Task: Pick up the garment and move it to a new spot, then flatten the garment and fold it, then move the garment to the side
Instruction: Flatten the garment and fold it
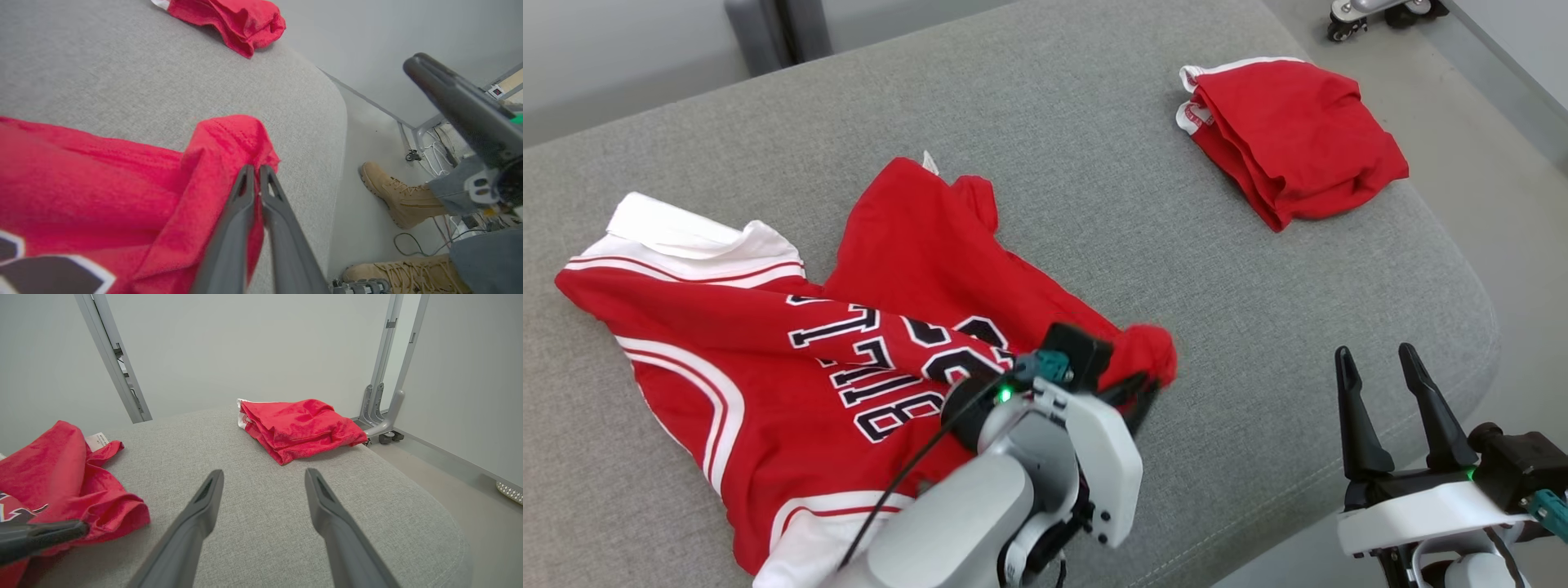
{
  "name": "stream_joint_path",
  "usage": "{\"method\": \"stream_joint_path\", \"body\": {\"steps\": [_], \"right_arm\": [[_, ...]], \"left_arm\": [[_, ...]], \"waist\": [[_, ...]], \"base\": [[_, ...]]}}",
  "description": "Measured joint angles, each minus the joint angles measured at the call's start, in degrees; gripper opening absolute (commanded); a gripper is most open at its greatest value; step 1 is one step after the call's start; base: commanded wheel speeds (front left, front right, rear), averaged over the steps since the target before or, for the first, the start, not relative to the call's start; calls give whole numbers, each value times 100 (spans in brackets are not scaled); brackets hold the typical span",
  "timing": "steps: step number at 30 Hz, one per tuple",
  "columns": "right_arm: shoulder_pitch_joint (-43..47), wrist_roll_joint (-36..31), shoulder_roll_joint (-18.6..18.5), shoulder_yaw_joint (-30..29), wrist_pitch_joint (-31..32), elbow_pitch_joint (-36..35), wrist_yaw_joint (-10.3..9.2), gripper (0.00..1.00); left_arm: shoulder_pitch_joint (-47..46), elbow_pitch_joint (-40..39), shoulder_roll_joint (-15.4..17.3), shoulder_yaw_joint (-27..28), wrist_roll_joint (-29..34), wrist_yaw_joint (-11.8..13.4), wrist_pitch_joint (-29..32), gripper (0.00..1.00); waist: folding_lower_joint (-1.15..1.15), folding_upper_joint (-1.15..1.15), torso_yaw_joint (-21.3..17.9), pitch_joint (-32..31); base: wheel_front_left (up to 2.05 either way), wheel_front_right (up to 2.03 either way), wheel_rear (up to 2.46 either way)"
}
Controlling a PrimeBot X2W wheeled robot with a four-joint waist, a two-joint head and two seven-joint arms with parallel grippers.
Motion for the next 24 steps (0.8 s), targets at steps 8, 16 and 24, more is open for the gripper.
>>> {"method": "stream_joint_path", "body": {"steps": [8, 16, 24], "right_arm": [[-20, 34, 0, -29, 1, 25, 0, 100], [43, -52, -5, -318, 1, -27, -1, 100], [-115, -148, 0, -79, 1, -58, 0, 100]], "left_arm": [[166, -216, -60, -214, -671, -43, -637, 100], [440, -1040, 589, 572, -957, 522, -1005, 100], [-424, -92, 1174, 474, -291, 848, -541, 100]], "waist": [[0, 0, 7, 69], [0, 0, 312, 14], [0, 0, 607, 54]], "base": [[0, 0, 0], [0, 0, 0], [0, 0, 0]]}}
